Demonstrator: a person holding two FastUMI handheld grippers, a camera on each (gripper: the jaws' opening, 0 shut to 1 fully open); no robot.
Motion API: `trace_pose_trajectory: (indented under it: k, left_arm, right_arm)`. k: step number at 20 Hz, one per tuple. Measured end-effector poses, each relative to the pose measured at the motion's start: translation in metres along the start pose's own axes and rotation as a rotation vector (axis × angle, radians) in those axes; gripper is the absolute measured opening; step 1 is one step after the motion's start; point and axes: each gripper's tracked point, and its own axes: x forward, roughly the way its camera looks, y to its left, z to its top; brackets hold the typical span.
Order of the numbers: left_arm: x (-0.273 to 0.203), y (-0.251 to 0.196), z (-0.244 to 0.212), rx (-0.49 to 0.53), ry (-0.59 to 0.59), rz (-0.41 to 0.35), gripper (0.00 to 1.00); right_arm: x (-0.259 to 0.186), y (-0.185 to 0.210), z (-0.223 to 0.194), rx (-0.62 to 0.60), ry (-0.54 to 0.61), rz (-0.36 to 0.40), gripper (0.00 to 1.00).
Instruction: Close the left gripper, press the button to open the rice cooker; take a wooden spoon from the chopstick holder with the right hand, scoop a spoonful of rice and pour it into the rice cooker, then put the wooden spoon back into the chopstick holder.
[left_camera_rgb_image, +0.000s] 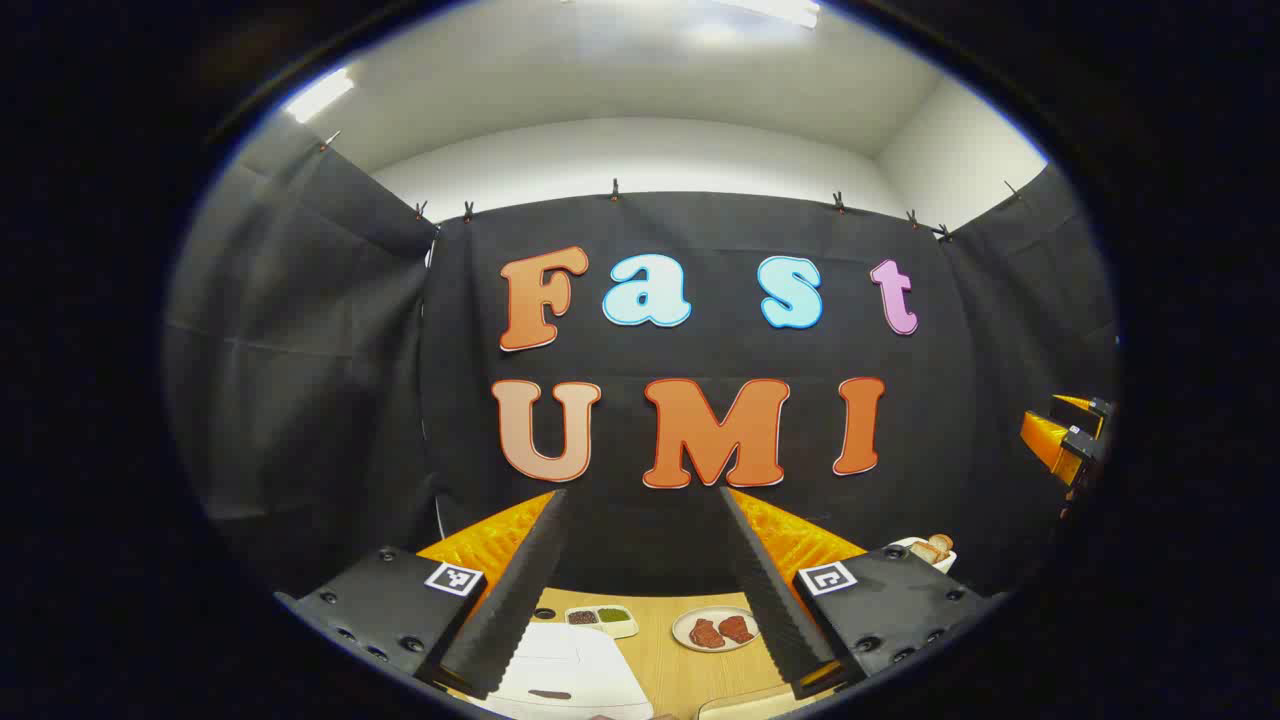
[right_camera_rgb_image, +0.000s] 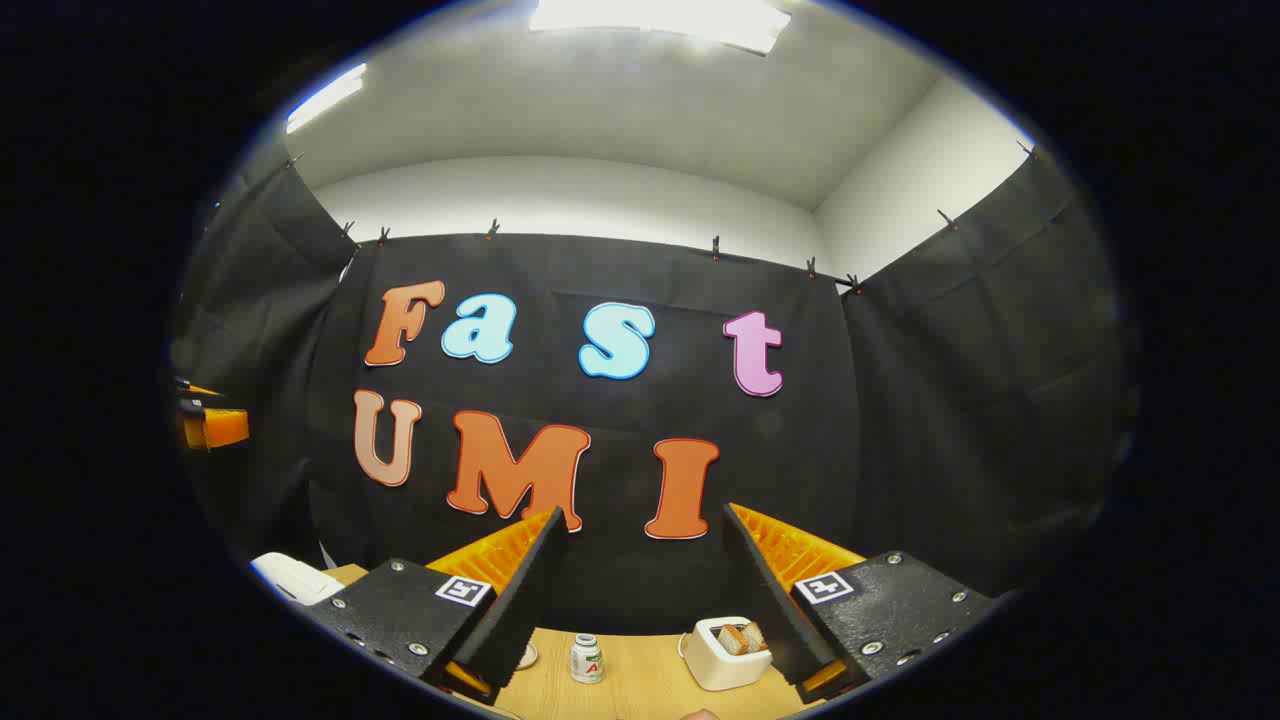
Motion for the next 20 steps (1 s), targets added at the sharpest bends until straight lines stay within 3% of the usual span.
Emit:
trace_pose_trajectory:
  k: [19, 20]
  left_arm:
    - [0.008, 0.008, 0.003, 0.005, -0.004, -0.011, 0.99]
    - [0.008, 0.01, 0.002, 0.003, -0.001, -0.005, 0.86]
  right_arm:
    - [0.007, 0.0, -0.016, 0.004, 0.019, -0.002, 0.95]
    - [0.007, 0.0, -0.018, 0.005, 0.022, -0.003, 0.95]
